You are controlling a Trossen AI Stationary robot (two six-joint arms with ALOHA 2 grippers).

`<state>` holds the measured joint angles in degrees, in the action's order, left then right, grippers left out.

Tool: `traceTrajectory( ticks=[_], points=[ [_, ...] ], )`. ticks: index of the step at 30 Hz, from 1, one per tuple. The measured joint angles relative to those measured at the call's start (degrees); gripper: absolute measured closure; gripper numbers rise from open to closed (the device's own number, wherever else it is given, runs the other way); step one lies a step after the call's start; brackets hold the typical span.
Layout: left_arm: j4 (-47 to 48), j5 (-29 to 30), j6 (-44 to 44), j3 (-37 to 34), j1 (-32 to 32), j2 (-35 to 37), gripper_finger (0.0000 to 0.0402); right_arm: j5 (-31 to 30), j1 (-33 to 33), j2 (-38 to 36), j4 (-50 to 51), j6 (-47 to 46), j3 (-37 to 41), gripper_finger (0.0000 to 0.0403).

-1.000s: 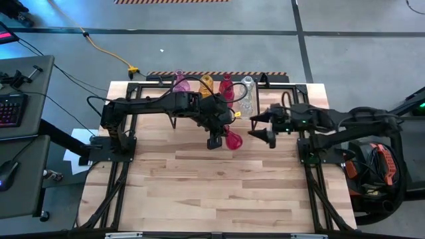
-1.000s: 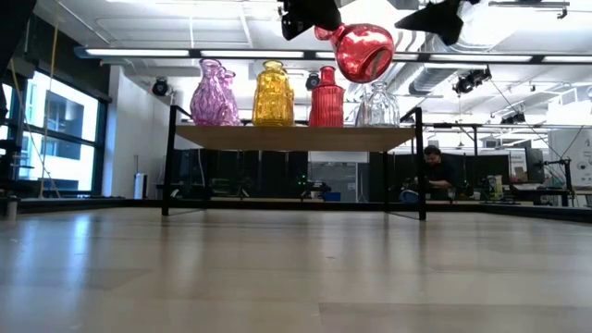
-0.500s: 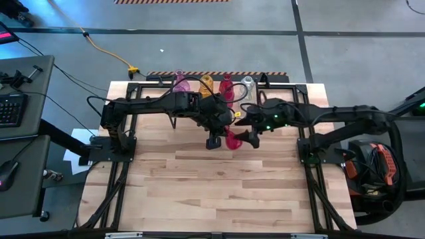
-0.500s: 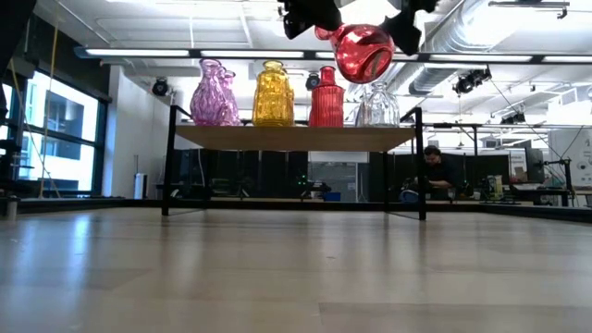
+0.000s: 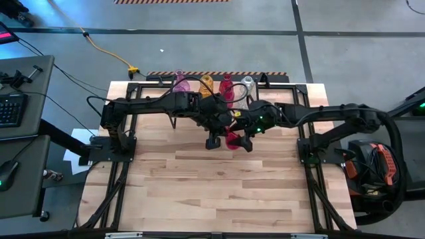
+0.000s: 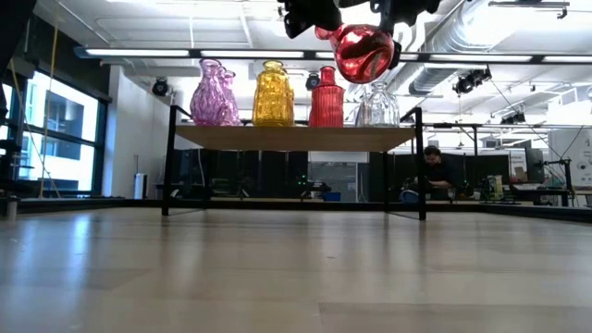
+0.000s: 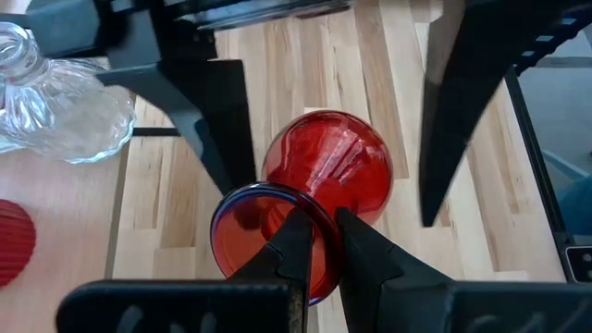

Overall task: Sort vases onto shelf
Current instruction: Put the red vase on the shelf aligned with the other red vases

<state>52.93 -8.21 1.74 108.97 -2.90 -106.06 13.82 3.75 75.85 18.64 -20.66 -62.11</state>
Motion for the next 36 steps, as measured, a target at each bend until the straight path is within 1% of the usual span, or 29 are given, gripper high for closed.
traceTrajectory(
  ticks=[5,9,14,22,25,28,36],
  points=[
    [0.0,0.0,0.0,0.0,0.0,0.0,0.038,0.1,0.9,0.6,-0.2,0.3,0.0,0.0073],
    [0.0,0.0,0.0,0.0,-0.1,0.0,0.038,0.1,1.1,0.9,-0.5,0.3,0.0,0.009],
    [-0.1,0.0,0.0,0.0,-0.2,0.0,0.038,0.2,1.1,1.1,-0.5,0.4,0.0,0.0139],
    [-0.1,1.0,-0.2,0.0,-0.5,0.0,0.038,0.2,1.2,1.1,-0.5,0.3,0.0,0.0234],
    [-0.1,1.5,-0.2,-0.1,-0.5,0.0,0.038,0.1,1.2,1.1,-0.7,0.3,0.0,0.026],
    [-0.1,2.2,-1.4,-0.1,-0.5,0.0,0.038,0.1,1.2,1.0,-0.8,0.5,-0.1,0.0268],
    [-0.2,3.6,-2.2,-0.1,-0.5,0.0,0.038,0.5,1.2,1.0,-0.7,0.2,-0.1,0.0271]
  ],
)
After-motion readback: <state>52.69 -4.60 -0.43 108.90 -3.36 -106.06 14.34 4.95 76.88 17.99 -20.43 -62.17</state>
